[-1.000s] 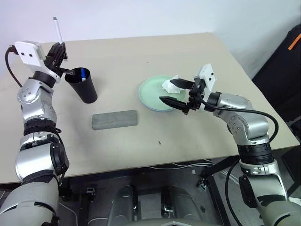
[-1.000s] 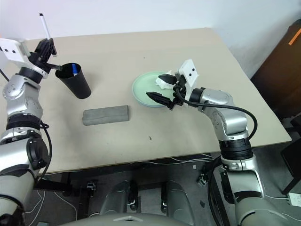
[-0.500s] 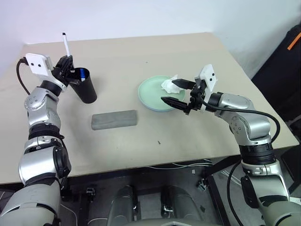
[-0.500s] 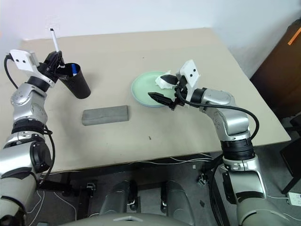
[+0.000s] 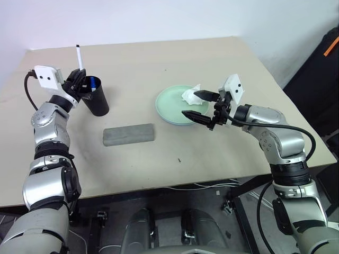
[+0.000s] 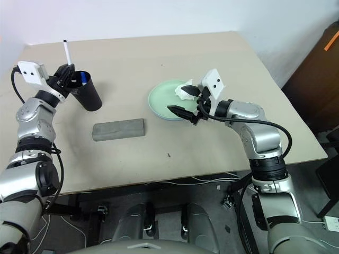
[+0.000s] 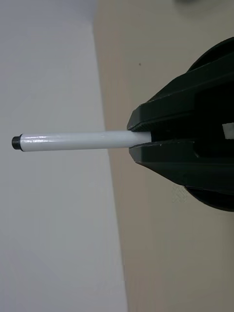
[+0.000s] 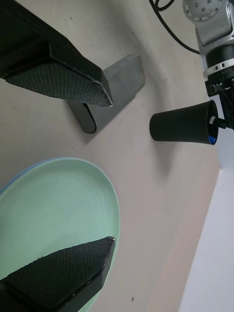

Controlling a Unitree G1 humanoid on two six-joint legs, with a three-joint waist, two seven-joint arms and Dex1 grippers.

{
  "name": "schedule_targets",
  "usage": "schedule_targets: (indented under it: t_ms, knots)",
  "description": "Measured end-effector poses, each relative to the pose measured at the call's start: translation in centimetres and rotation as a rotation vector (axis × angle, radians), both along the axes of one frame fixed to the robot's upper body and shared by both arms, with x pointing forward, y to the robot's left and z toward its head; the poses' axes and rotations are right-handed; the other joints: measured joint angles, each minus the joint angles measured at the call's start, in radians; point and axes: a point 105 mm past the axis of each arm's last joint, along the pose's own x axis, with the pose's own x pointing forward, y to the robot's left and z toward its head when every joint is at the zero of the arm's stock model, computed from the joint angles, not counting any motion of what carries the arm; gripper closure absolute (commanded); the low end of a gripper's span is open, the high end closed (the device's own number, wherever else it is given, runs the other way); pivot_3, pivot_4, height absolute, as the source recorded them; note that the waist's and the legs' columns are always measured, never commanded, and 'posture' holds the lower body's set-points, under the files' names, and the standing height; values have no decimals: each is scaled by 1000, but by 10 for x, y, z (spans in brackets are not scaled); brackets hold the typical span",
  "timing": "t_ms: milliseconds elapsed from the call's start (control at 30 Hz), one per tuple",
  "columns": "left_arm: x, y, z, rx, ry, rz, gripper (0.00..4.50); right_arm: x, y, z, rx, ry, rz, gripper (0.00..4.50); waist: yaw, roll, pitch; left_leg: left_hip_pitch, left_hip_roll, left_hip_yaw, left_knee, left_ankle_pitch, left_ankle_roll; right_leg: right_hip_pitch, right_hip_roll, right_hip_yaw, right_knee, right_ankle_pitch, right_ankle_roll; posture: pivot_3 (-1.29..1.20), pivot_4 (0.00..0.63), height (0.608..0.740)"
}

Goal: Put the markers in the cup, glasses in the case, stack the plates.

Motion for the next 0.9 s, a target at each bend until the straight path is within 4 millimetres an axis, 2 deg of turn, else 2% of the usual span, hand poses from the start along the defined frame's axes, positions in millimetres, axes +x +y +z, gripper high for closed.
schedule_targets:
  t_ms: [300,700,767,900]
  knots:
    - [-1,0,-2,3,4,-2,17,0,1,-1,-8,-1,1,0,0,0,0,0,0,0,0,0,0,0,0,0,0,0,0,0,150,740]
    - [-9,3,14,-12,-43,-36,17,0,3,-3,-7,6,10,0,0,0,0,0,0,0,0,0,0,0,0,0,0,0,-1,0,150,740]
    - [-17,5,22,-17,-63,-80,17,0,3,-2,-7,5,15,0,-3,0,0,0,0,0,0,0,0,0,0,0,0,0,-1,0,150,740]
    - [-47,17,37,37,-95,-149,17,1,-1,0,8,8,21,0,-8,0,0,1,2,0,-1,0,0,0,0,1,0,0,-1,0,150,740]
